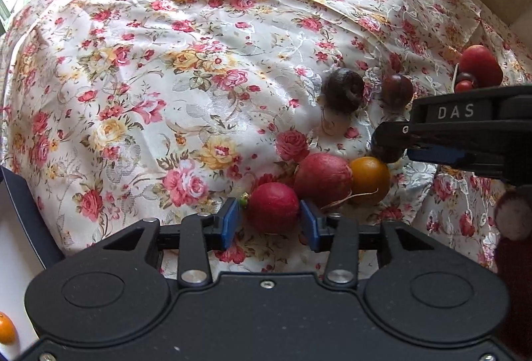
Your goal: Organize fruits
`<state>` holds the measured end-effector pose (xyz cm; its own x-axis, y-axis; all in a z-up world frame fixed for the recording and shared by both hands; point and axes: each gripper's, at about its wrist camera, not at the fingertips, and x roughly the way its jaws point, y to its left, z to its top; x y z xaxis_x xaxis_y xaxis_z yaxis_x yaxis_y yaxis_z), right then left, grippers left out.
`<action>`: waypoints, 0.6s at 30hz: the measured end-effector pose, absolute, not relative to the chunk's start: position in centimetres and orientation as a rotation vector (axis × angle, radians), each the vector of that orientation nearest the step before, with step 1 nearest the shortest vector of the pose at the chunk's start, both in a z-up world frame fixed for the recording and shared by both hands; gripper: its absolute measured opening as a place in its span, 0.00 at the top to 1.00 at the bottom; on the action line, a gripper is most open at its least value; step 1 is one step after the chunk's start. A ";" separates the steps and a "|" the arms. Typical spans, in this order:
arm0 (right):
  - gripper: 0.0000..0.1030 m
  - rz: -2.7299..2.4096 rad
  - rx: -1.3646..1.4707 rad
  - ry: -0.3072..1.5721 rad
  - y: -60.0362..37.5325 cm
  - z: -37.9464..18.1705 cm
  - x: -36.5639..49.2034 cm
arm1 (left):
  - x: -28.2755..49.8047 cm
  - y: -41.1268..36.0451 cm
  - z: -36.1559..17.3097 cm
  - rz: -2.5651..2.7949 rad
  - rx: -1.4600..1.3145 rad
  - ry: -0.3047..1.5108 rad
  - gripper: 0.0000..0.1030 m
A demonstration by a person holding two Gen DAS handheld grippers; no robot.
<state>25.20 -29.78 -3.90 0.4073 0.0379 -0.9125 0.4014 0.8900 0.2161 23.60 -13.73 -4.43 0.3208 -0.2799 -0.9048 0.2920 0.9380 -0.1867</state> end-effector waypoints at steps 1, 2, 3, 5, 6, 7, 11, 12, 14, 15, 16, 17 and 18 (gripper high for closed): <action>0.64 -0.235 0.435 1.135 -29.7 -3.7 25.0 | 23.2 -13.8 -4.3 -0.367 0.020 1.163 0.50; 0.64 -0.231 0.433 1.133 -29.7 -3.6 24.9 | 22.8 -13.9 -4.1 -0.362 0.040 1.135 0.50; 0.64 -0.224 0.433 1.129 -29.7 -3.4 24.8 | 22.4 -14.1 -3.9 -0.359 0.063 1.104 0.50; 0.64 -0.209 0.432 1.123 -29.6 -3.2 24.5 | 21.5 -14.3 -3.3 -0.363 0.100 1.041 0.51; 0.64 -0.204 0.429 1.122 -29.5 -3.2 24.4 | 21.2 -14.3 -2.9 -0.373 0.111 1.008 0.51; 0.64 -0.201 0.426 1.121 -29.5 -3.2 24.4 | 21.0 -14.3 -2.5 -0.383 0.122 0.982 0.51; 0.64 -0.198 0.434 1.125 -29.8 -3.4 24.4 | 21.4 -14.8 -1.6 -0.448 0.172 0.947 0.51; 0.64 -0.195 0.440 1.129 -29.9 -3.4 24.4 | 21.6 -15.0 -1.7 -0.482 0.196 0.951 0.51; 0.64 -0.192 0.455 1.131 -30.2 -3.4 24.3 | 21.9 -15.2 -1.8 -0.541 0.254 0.969 0.51; 0.64 -0.190 0.458 1.130 -30.3 -3.4 24.3 | 22.0 -15.2 -1.8 -0.570 0.276 0.977 0.51; 0.64 -0.190 0.460 1.129 -30.3 -3.4 24.2 | 22.1 -15.2 -1.9 -0.598 0.293 0.988 0.51; 0.64 -0.189 0.460 1.128 -30.2 -3.4 24.2 | 22.3 -15.0 -2.0 -0.610 0.303 1.003 0.51; 0.64 -0.188 0.457 1.128 -30.2 -3.4 24.2 | 22.6 -15.0 -2.1 -0.616 0.309 1.017 0.51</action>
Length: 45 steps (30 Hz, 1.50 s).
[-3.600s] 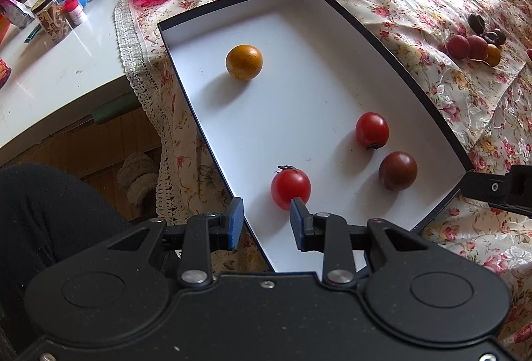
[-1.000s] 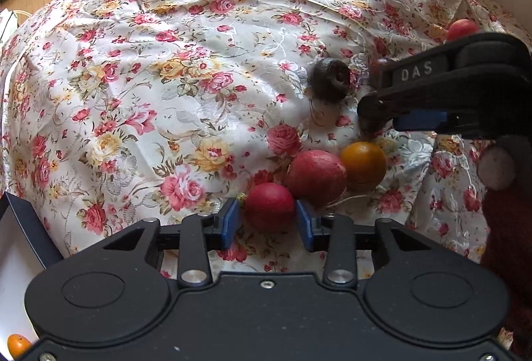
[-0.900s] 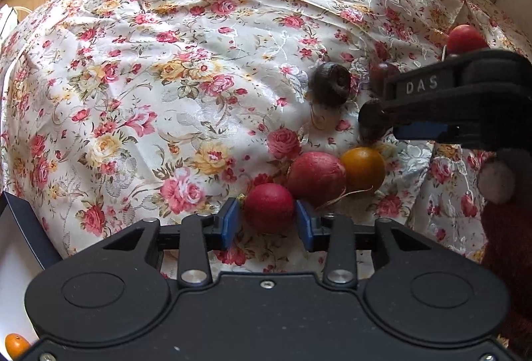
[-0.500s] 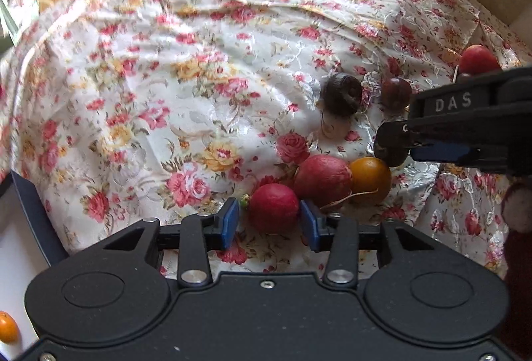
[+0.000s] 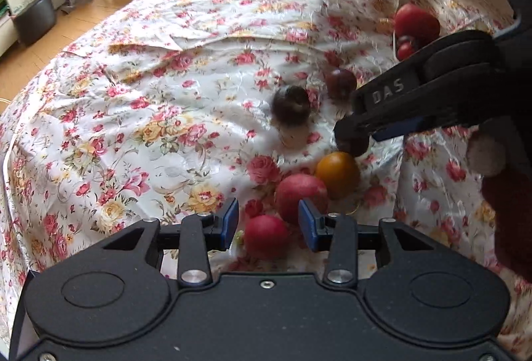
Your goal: Organize fruits
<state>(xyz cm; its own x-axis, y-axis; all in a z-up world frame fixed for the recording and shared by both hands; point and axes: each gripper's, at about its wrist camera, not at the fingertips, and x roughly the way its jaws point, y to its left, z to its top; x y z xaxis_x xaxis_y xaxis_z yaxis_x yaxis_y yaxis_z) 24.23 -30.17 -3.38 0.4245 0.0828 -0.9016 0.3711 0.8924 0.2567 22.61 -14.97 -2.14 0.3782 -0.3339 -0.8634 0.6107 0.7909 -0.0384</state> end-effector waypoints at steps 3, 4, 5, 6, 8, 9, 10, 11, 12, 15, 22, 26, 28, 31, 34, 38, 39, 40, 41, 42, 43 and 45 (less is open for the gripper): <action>0.64 -0.192 0.448 1.138 -29.9 -3.6 24.3 | 23.4 -14.6 -2.7 -0.680 0.327 1.049 0.51; 0.64 -0.193 0.444 1.141 -29.9 -3.6 24.3 | 23.5 -14.4 -2.8 -0.714 0.348 1.049 0.51; 0.64 -0.193 0.444 1.143 -29.8 -3.6 24.3 | 23.4 -14.2 -2.7 -0.736 0.373 1.040 0.51; 0.64 -0.192 0.444 1.142 -29.9 -3.6 24.3 | 23.2 -14.1 -2.7 -0.754 0.407 1.025 0.51; 0.64 -0.187 0.445 1.142 -29.9 -3.6 24.3 | 22.8 -13.9 -2.7 -0.794 0.480 0.996 0.51; 0.64 -0.186 0.446 1.142 -29.9 -3.6 24.3 | 22.6 -13.9 -2.7 -0.820 0.514 0.987 0.50; 0.64 -0.186 0.447 1.143 -29.9 -3.6 24.3 | 22.4 -14.0 -2.6 -0.841 0.546 0.976 0.50; 0.64 -0.184 0.447 1.144 -29.9 -3.6 24.4 | 22.1 -14.2 -2.6 -0.857 0.579 0.961 0.50; 0.64 -0.183 0.448 1.145 -29.9 -3.6 24.4 | 21.7 -14.4 -2.6 -0.873 0.616 0.943 0.50; 0.64 -0.180 0.447 1.148 -29.8 -3.6 24.4 | 20.7 -15.1 -2.8 -0.934 0.728 0.895 0.50; 0.64 -0.165 0.461 1.151 -29.9 -3.6 24.5 | 19.0 -15.6 -3.7 -1.048 0.928 0.864 0.50; 0.64 -0.163 0.457 1.157 -29.8 -3.7 24.6 | 19.2 -16.4 -5.1 -1.003 0.963 0.873 0.49; 0.64 -0.163 0.452 1.159 -29.7 -3.8 24.6 | 19.6 -16.7 -5.4 -0.985 0.926 0.886 0.49; 0.64 -0.160 0.447 1.157 -29.6 -3.8 24.5 | 20.1 -17.0 -5.5 -0.973 0.847 0.908 0.51; 0.64 -0.158 0.448 1.159 -29.7 -3.7 24.5 | 20.2 -16.9 -5.6 -0.932 0.770 0.926 0.57; 0.64 -0.166 0.447 1.159 -29.8 -3.3 24.3 | 21.1 -15.4 -5.1 -0.851 0.615 0.994 0.57; 0.64 -0.167 0.444 1.158 -29.7 -3.0 24.1 | 21.2 -14.9 -4.8 -0.834 0.574 1.015 0.57; 0.64 -0.169 0.441 1.157 -29.5 -2.7 24.0 | 21.2 -14.3 -4.5 -0.815 0.539 1.026 0.57; 0.64 -0.169 0.438 1.153 -29.4 -2.2 23.7 | 21.1 -13.8 -4.2 -0.797 0.518 1.030 0.57; 0.64 -0.162 0.434 1.145 -29.1 -1.7 23.4 | 20.9 -13.1 -3.8 -0.772 0.498 1.029 0.57; 0.64 -0.154 0.430 1.139 -28.7 -1.2 23.0 | 20.6 -12.3 -3.3 -0.743 0.476 1.032 0.57; 0.64 -0.137 0.416 1.130 -27.7 -0.2 22.1 | 20.3 -10.5 -2.5 -0.698 0.420 1.058 0.57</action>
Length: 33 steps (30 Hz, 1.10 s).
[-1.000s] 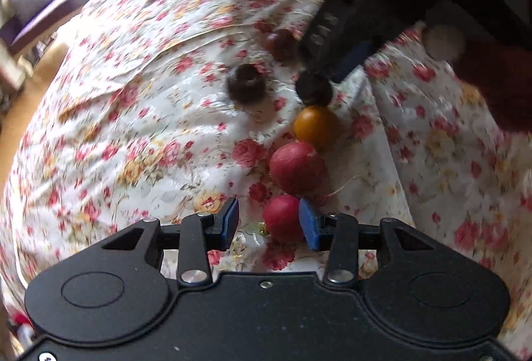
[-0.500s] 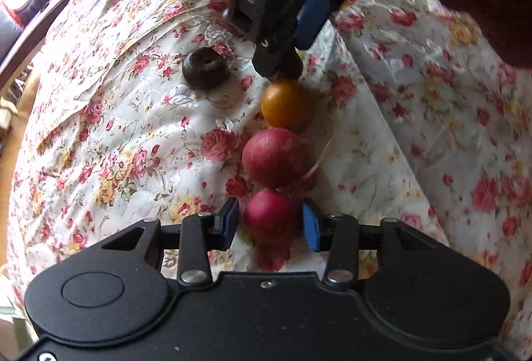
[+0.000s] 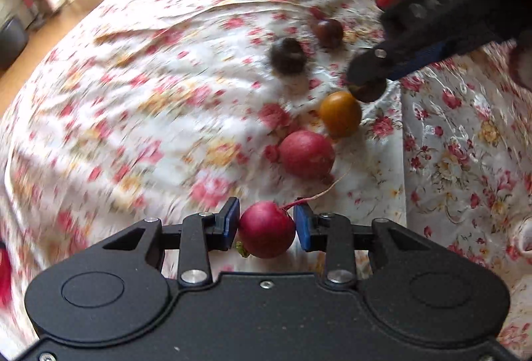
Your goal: Organize fruits
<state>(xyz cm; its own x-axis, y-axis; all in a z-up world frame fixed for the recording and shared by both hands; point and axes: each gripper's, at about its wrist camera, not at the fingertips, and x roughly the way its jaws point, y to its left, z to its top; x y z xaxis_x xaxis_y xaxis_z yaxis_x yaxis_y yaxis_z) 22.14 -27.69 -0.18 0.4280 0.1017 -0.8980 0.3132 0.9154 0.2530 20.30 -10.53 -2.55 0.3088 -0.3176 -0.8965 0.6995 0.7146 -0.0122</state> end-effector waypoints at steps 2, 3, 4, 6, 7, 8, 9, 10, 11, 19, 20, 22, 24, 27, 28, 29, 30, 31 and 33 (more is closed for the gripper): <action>0.64 -0.114 0.400 1.123 -26.3 0.7 21.2 | 19.8 -8.2 -1.7 -0.641 0.354 1.090 0.57; 0.64 -0.101 0.394 1.120 -25.6 1.1 20.7 | 19.4 -7.0 -1.3 -0.607 0.333 1.094 0.57; 0.64 -0.084 0.388 1.117 -24.7 1.5 20.2 | 19.0 -5.7 -0.9 -0.575 0.311 1.088 0.57; 0.64 -0.046 0.378 1.113 -22.8 2.1 19.1 | 18.0 -3.2 -0.1 -0.494 0.276 1.092 0.57; 0.64 -0.025 0.373 1.114 -21.8 2.4 18.6 | 17.9 -2.1 0.1 -0.457 0.252 1.099 0.57; 0.64 -0.003 0.366 1.117 -20.6 2.6 18.1 | 17.3 -0.7 0.3 -0.422 0.231 1.111 0.57; 0.64 0.020 0.360 1.120 -19.5 2.7 17.5 | 17.3 0.0 0.3 -0.382 0.220 1.129 0.57; 0.64 0.046 0.352 1.123 -18.4 2.9 17.0 | 16.9 0.9 0.3 -0.343 0.201 1.141 0.57; 0.64 0.071 0.346 1.127 -17.2 2.9 16.5 | 16.3 2.1 0.2 -0.309 0.185 1.149 0.57; 0.64 0.209 0.274 1.188 -8.1 1.8 13.2 | 12.9 9.1 -2.8 -0.070 0.039 1.257 0.57; 0.64 0.214 0.259 1.192 -7.2 1.6 12.9 | 12.7 9.5 -3.0 -0.066 0.022 1.255 0.57; 0.64 0.216 0.227 1.197 -5.8 1.3 12.7 | 12.5 10.2 -3.5 -0.042 -0.003 1.248 0.57; 0.64 0.214 0.204 1.206 -4.7 0.8 12.7 | 12.4 10.7 -3.6 -0.038 -0.019 1.240 0.57; 0.64 0.194 0.173 1.222 -3.3 0.1 13.0 | 12.2 11.4 -3.5 -0.043 -0.063 1.230 0.57; 0.64 0.184 0.161 1.227 -3.0 -0.2 13.1 | 12.1 11.5 -3.4 -0.051 -0.066 1.223 0.57; 0.64 0.178 0.151 1.232 -2.7 -0.5 13.3 | 11.9 11.7 -3.3 -0.057 -0.067 1.214 0.57; 0.64 0.176 0.143 1.236 -2.3 -0.7 13.5 | 11.7 11.8 -3.1 -0.059 -0.069 1.202 0.57; 0.64 0.173 0.136 1.242 -2.2 -0.9 13.5 | 11.6 12.0 -2.9 -0.057 -0.071 1.194 0.56; 0.64 0.166 0.125 1.252 -1.6 -1.4 13.7 | 11.3 12.5 -2.7 -0.047 -0.074 1.183 0.56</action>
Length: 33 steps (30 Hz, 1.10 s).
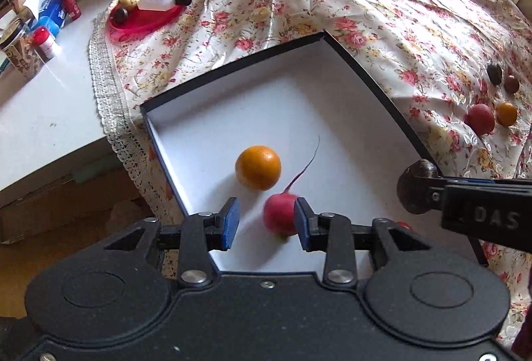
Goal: Organize fruits
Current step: 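Lower the radish and plum into the white box and open both tools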
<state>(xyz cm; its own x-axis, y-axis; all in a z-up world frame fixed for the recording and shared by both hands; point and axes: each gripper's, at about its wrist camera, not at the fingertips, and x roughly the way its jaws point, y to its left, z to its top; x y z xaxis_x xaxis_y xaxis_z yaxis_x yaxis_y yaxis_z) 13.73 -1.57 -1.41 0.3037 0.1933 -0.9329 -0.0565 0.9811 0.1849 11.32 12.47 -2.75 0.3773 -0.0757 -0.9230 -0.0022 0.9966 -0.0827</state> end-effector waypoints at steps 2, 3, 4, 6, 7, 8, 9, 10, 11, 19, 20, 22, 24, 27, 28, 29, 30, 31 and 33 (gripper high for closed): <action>0.64 0.164 0.117 1.259 -1.2 -1.7 13.8 | 10.9 13.0 -2.7 -0.034 -0.075 1.176 0.56; 0.64 0.164 0.116 1.260 -1.0 -1.8 13.8 | 10.7 13.2 -2.7 -0.029 -0.075 1.176 0.56; 0.64 0.164 0.117 1.259 -1.0 -1.9 13.8 | 10.5 13.4 -2.8 -0.028 -0.077 1.178 0.56; 0.63 0.167 0.117 1.258 -0.9 -1.9 13.8 | 10.1 13.7 -2.9 -0.025 -0.086 1.183 0.56; 0.63 0.166 0.119 1.258 -0.9 -1.9 13.9 | 9.9 13.8 -2.9 -0.020 -0.091 1.185 0.57; 0.63 0.162 0.126 1.258 -0.9 -1.8 13.9 | 9.7 13.9 -2.9 -0.018 -0.095 1.186 0.57; 0.63 0.161 0.132 1.257 -1.0 -1.8 13.9 | 9.5 13.9 -2.9 -0.016 -0.098 1.186 0.57; 0.63 0.160 0.136 1.255 -1.0 -1.7 13.9 | 9.3 13.9 -2.9 -0.013 -0.100 1.184 0.57; 0.63 0.158 0.139 1.250 -1.1 -1.5 13.8 | 9.1 13.9 -2.9 -0.013 -0.103 1.184 0.57; 0.63 0.138 0.143 1.216 -2.5 0.3 12.4 | 7.9 13.2 -3.0 -0.008 -0.098 1.200 0.57; 0.63 0.138 0.142 1.217 -2.6 0.4 12.1 | 7.8 13.1 -3.0 -0.007 -0.098 1.203 0.57; 0.63 0.132 0.138 1.216 -2.8 0.6 11.6 | 7.5 12.9 -2.9 -0.002 -0.096 1.205 0.57; 0.63 0.130 0.133 1.218 -3.0 0.6 11.1 | 7.2 12.7 -2.9 0.007 -0.095 1.208 0.57; 0.63 0.130 0.131 1.230 -3.2 0.4 10.4 | 6.8 12.4 -2.8 0.023 -0.092 1.215 0.57; 0.63 0.132 0.129 1.234 -3.3 0.4 10.1 | 6.6 12.3 -2.8 0.028 -0.090 1.216 0.57; 0.63 0.134 0.128 1.235 -3.4 0.4 9.9 | 6.4 12.1 -2.7 0.033 -0.085 1.216 0.57; 0.63 0.139 0.128 1.235 -3.5 0.4 9.6 | 6.2 11.9 -2.6 0.041 -0.078 1.213 0.57; 0.63 0.144 0.129 1.235 -3.6 0.5 9.3 | 6.0 11.7 -2.5 0.050 -0.070 1.210 0.57; 0.63 0.154 0.137 1.236 -3.8 0.5 8.6 | 5.5 11.4 -2.3 0.056 -0.062 1.205 0.57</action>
<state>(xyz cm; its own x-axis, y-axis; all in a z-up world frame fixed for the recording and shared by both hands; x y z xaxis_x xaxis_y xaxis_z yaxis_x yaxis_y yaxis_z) 8.60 -3.81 0.53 0.3202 0.1904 -0.9280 -0.0425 0.9815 0.1867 5.52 11.43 -2.27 0.3568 0.0106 -0.9341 -0.0766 0.9969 -0.0180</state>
